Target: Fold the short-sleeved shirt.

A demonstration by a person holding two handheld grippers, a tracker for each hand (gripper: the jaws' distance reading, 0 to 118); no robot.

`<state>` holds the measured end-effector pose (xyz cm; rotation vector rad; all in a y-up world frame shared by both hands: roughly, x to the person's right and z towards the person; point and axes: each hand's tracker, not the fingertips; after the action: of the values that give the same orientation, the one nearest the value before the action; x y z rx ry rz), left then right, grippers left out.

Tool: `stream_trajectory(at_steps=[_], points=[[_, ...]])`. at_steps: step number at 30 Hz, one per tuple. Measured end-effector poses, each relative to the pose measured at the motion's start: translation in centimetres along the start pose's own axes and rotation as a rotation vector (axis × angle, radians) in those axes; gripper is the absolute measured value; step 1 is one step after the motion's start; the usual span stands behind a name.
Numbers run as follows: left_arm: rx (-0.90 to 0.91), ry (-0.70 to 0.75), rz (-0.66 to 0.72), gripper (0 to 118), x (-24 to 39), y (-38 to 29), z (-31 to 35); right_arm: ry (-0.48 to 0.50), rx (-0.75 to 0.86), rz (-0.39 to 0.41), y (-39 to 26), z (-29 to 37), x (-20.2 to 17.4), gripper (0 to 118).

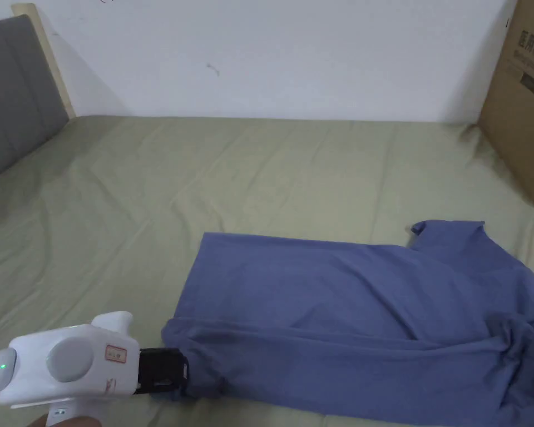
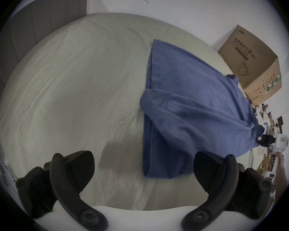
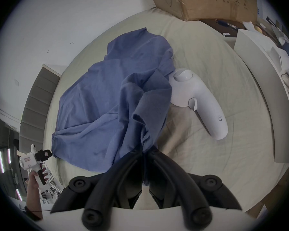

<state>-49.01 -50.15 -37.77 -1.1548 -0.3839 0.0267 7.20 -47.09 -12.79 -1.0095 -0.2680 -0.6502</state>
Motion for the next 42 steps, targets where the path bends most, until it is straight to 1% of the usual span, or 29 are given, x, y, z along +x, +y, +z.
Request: stream_trajectory(at_steps=[3,5,6,7,8,9,10,11,12,13,14,15,20,22,23,25,28,30,33,36,38,41,42], points=[[-0.059,0.132,-0.072,117,1.0,0.0,-1.8,-0.003,-0.007,0.014,0.3,-0.1,0.2,5],[-0.078,0.161,-0.117,116,1.9,0.0,-2.5,-0.004,-0.010,0.017,0.4,-0.2,0.4,5],[-0.065,0.172,-0.148,112,2.8,0.1,-2.4,-0.005,-0.010,0.017,0.5,-0.2,0.5,5],[-0.039,0.167,-0.181,96,3.3,0.1,-2.1,-0.006,-0.012,0.018,0.5,-0.3,0.4,5],[-0.020,0.150,-0.213,86,3.8,0.1,-1.7,-0.009,-0.012,0.020,0.5,-0.3,0.4,5],[-0.012,0.128,-0.242,80,4.3,0.1,-1.2,-0.013,-0.012,0.025,0.5,-0.4,0.4,5],[-0.014,0.106,-0.263,80,4.8,0.3,-1.1,-0.016,-0.011,0.031,0.5,-0.5,0.4,5],[-0.028,0.088,-0.281,63,5.2,0.3,-0.9,-0.018,-0.011,0.035,0.4,-0.5,0.4,5],[-0.044,0.060,-0.294,43,5.5,0.2,-0.8,-0.020,-0.012,0.038,0.4,-0.6,0.3,5],[-0.045,0.068,-0.303,21,5.7,0.2,-0.7,-0.021,-0.012,0.039,0.4,-0.7,0.4,5],[-0.053,0.019,-0.308,7,5.8,0.4,-0.8,-0.021,-0.011,0.040,0.3,-0.7,0.4,5],[-0.057,-0.009,-0.294,7,5.8,0.6,-0.7,-0.018,-0.010,0.039,0.3,-0.7,0.4,5],[-0.030,0.020,-0.227,6,4.7,1.2,0.5,-0.017,0.016,0.038,0.4,0.6,0.4,5],[0.014,0.027,-0.188,6,4.0,1.6,1.9,0.007,0.034,0.025,0.8,2.0,0.7,5],[0.022,-0.004,-0.176,6,3.9,1.9,2.8,0.032,0.042,0.017,1.1,3.0,0.8,5],[0.043,-0.011,-0.174,6,3.8,2.4,4.5,0.046,0.056,0.018,1.3,4.9,1.0,5],[0.078,0.016,-0.199,6,4.2,2.5,7.5,0.062,0.061,0.033,1.1,7.7,1.3,5],[0.084,0.021,-0.198,6,3.7,2.2,9.0,0.063,0.069,0.053,0.3,9.5,1.4,5],[0.081,-0.008,-0.186,6,3.1,0.9,10.9,0.075,0.069,0.057,-1.4,11.7,2.2,5],[0.046,-0.045,-0.170,6,2.6,-1.6,11.7,0.094,0.053,0.021,-3.8,13.1,3.6,5],[0.011,-0.055,-0.161,6,2.3,-3.7,11.1,0.085,0.017,-0.010,-5.7,12.8,4.6,5],[-0.049,-0.051,-0.172,6,2.0,-6.6,9.0,0.041,-0.043,-0.011,-8.4,10.6,6.2,5],[-0.074,-0.049,-0.151,6,1.6,-7.3,7.9,0.030,-0.070,-0.031,-9.0,9.6,6.7,5]])
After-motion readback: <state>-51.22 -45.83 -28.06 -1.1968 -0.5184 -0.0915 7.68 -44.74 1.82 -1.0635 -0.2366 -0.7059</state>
